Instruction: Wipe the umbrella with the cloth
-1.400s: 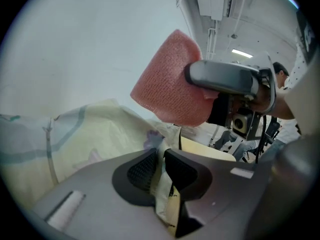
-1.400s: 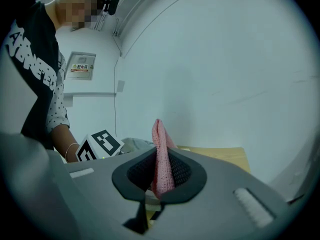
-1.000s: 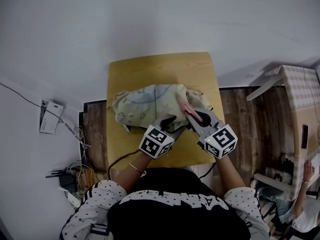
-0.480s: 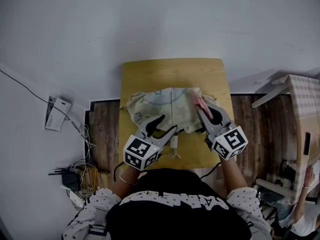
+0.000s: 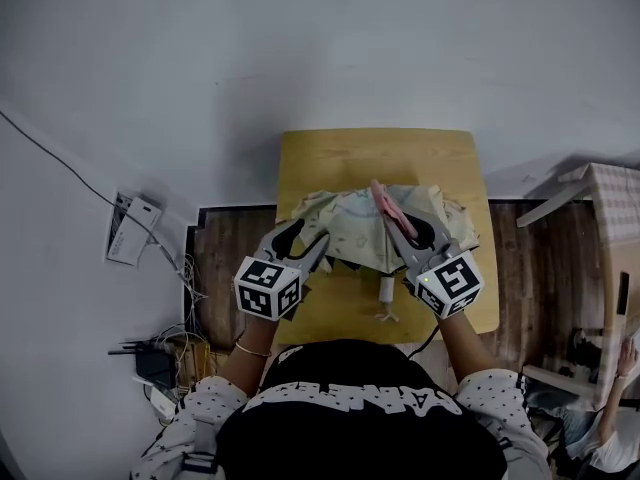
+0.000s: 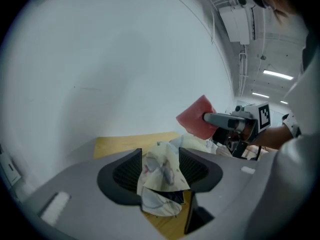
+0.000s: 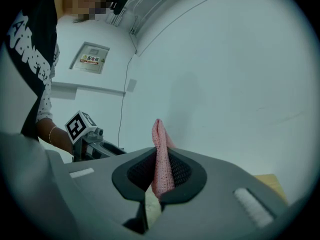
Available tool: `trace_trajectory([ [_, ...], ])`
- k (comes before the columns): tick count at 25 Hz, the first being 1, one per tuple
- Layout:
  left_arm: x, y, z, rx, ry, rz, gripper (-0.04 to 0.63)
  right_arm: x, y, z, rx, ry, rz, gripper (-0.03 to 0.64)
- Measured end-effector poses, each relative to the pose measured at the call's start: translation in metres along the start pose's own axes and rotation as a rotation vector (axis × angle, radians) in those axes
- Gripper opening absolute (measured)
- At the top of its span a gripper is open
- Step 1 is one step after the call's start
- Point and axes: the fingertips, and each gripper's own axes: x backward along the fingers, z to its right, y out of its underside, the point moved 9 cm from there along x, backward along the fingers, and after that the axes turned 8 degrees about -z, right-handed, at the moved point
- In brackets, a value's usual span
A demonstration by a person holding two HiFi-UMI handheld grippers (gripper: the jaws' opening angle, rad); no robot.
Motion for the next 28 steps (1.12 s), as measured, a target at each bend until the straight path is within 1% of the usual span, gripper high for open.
trace_trajectory([
  [2, -0.007, 0.007, -0.005, 0.006, 0.037, -0.029, 0.235, -0.009, 0.003, -0.006, 0.004, 0.000, -0.014, 0.034],
  [4, -0.015, 0.012, -0.007, 0.032, 0.091, -0.037, 0.235, -0.014, 0.004, -0.010, 0.016, 0.007, -0.025, 0.034],
  [5, -0.018, 0.014, -0.008, 0.045, 0.108, -0.039, 0.235, -0.016, 0.004, -0.011, 0.025, 0.013, -0.032, 0.034],
  [6, -0.020, 0.016, -0.009, 0.049, 0.116, -0.041, 0.221, -0.016, 0.004, -0.011, 0.031, 0.019, -0.039, 0.034],
  [7, -0.021, 0.016, -0.010, 0.043, 0.119, -0.040, 0.192, -0.017, 0.004, -0.012, 0.035, 0.026, -0.046, 0.034],
  [8, -0.021, 0.015, -0.010, 0.031, 0.121, -0.034, 0.140, -0.018, 0.005, -0.012, 0.035, 0.033, -0.051, 0.034],
  [9, -0.020, 0.014, -0.011, 0.019, 0.125, -0.024, 0.060, -0.018, 0.005, -0.011, 0.034, 0.040, -0.056, 0.034],
  [10, -0.019, 0.012, -0.012, 0.011, 0.132, -0.016, 0.014, -0.020, 0.006, -0.011, 0.034, 0.047, -0.062, 0.034],
  [13, -0.019, 0.008, -0.016, 0.028, 0.166, -0.012, 0.005, -0.026, 0.007, -0.010, 0.039, 0.048, -0.080, 0.034],
  [18, -0.016, 0.006, -0.012, 0.041, 0.206, -0.006, 0.005, -0.049, 0.008, -0.010, 0.053, 0.018, -0.101, 0.034],
  [22, -0.017, 0.006, -0.011, 0.050, 0.215, -0.010, 0.005, -0.067, 0.018, -0.019, 0.081, -0.037, -0.152, 0.034],
  [25, -0.017, 0.007, -0.012, 0.054, 0.215, -0.013, 0.005, -0.074, 0.024, -0.028, 0.075, -0.079, -0.176, 0.034],
  [28, -0.016, 0.007, -0.012, 0.064, 0.216, -0.011, 0.005, -0.076, 0.032, -0.036, 0.080, -0.110, -0.228, 0.034],
])
